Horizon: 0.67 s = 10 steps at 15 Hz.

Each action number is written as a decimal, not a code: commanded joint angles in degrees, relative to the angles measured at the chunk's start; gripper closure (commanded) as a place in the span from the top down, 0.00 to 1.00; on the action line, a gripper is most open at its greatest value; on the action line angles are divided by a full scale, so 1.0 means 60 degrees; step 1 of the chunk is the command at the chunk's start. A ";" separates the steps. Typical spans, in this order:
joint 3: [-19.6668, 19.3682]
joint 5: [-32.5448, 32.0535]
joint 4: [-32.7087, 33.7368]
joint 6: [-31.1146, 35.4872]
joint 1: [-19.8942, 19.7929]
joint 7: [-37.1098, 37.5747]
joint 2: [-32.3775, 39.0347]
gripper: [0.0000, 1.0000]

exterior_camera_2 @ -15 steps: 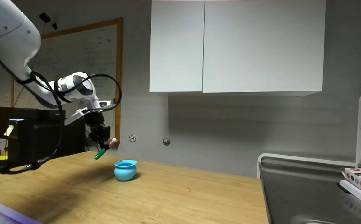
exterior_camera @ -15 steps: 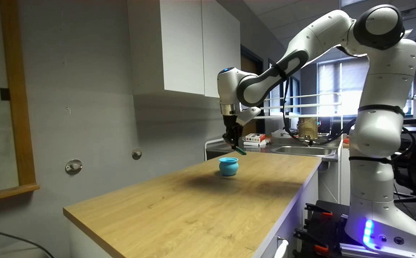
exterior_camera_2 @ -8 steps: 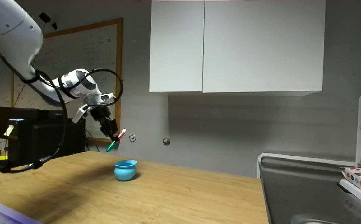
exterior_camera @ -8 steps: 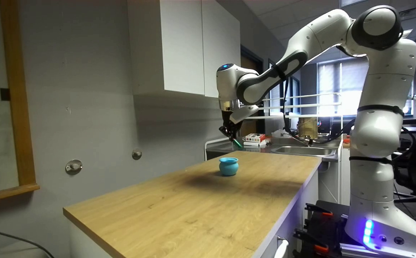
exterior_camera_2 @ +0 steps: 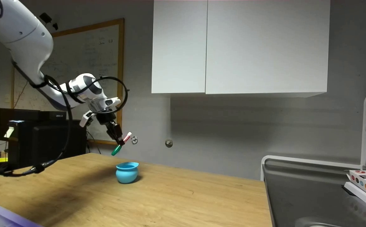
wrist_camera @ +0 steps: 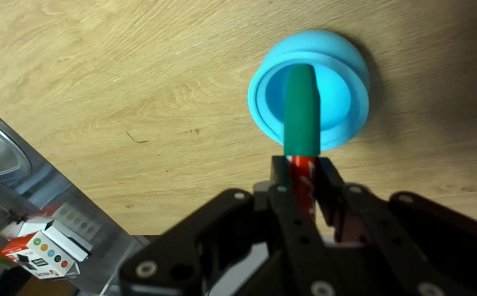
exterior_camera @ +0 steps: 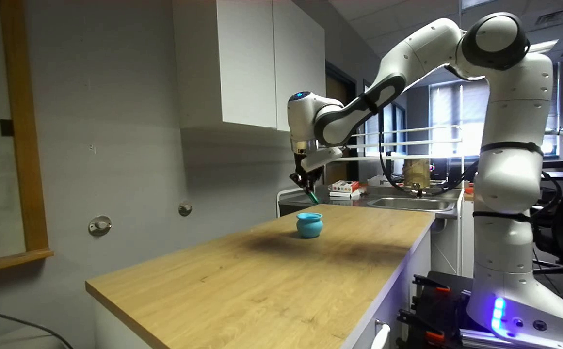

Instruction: Put the marker in the bowl

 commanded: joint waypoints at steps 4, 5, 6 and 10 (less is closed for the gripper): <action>-0.0304 -0.0852 0.0807 0.0100 0.0047 0.1328 0.1126 0.11; -0.0364 -0.0922 0.0915 0.0088 0.0067 0.1441 0.1235 0.11; -0.0427 -0.0986 0.1025 0.0096 0.0078 0.1555 0.1352 0.11; -0.0655 -0.1106 0.1432 0.0155 0.0121 0.1848 0.1868 0.11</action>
